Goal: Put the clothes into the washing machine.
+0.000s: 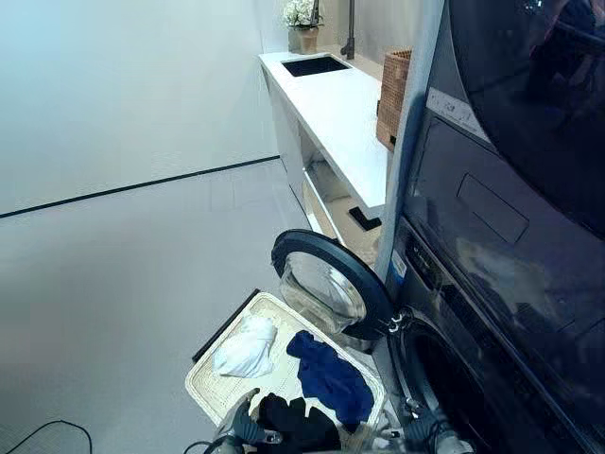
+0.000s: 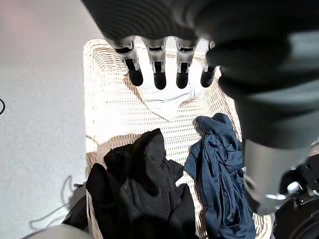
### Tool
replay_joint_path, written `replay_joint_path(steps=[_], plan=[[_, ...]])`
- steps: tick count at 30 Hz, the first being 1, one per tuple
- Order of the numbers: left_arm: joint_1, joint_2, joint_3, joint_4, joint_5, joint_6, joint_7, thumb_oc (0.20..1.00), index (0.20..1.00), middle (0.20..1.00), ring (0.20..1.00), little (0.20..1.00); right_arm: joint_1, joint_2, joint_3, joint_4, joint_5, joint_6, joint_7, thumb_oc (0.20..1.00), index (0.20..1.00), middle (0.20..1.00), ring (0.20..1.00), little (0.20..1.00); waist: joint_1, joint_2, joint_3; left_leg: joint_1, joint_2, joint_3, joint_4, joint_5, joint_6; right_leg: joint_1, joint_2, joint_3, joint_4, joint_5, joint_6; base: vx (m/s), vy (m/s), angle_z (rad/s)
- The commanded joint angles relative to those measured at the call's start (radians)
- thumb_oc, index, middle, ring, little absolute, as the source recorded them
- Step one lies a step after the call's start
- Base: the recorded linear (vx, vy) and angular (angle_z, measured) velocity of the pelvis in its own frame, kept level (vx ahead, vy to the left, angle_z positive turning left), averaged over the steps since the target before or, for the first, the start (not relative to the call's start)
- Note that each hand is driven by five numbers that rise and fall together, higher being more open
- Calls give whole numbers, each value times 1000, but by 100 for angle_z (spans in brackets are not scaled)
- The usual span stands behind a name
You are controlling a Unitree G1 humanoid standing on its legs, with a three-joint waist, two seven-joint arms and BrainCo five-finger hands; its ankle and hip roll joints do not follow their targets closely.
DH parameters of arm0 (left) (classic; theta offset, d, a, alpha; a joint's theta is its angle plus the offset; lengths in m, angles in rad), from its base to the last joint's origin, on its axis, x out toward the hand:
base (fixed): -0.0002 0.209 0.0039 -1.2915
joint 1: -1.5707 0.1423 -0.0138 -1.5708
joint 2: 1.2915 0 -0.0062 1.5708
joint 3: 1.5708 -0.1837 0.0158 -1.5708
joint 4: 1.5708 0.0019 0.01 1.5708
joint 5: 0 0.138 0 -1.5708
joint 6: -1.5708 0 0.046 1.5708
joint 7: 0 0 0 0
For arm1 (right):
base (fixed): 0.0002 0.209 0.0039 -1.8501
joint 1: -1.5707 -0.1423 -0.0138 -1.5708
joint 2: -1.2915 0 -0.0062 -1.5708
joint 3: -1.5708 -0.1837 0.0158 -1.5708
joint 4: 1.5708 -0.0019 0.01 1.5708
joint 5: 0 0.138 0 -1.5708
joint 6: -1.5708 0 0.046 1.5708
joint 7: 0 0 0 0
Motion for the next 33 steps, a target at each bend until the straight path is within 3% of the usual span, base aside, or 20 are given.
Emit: replay_joint_path(steps=[1,7,22,28,33], plan=[[-85,20,-22,5,29,-42,9,1000,1000,1000,1000,1000,-78,44,5,19,21,-29,-5,1000,1000,1000,1000,1000,20,-91,19,43,-79,15,0,-71,53,6,-63,51,20,16,57,65,-34,-35],[-88,19,-16,4,-14,-65,-72,1000,1000,1000,1000,1000,-83,42,0,14,28,-27,2,1000,1000,1000,1000,1000,21,-92,21,43,-77,19,0,-70,53,5,-63,53,23,17,58,0,0,0],[-84,16,-6,32,-11,-48,-4,1000,1000,1000,1000,1000,-76,57,-4,20,42,-28,-13,1000,1000,1000,1000,1000,17,-93,21,32,-78,24,0,-62,51,-4,-67,58,4,39,64,0,0,0],[-110,25,35,21,-56,-73,142,1000,1000,1000,1000,1000,-88,40,-4,0,66,-55,-30,1000,1000,1000,1000,1000,19,-88,44,19,-75,28,0,-49,51,-30,-71,52,40,29,61,-24,15,0],[-195,60,81,0,-141,-90,255,1000,1000,1000,1000,1000,-151,3,-4,-50,109,-57,-28,1000,1000,1000,1000,1000,20,-81,121,-66,-65,48,95,-48,54,-138,-83,42,203,-25,49,-193,54,-2]])
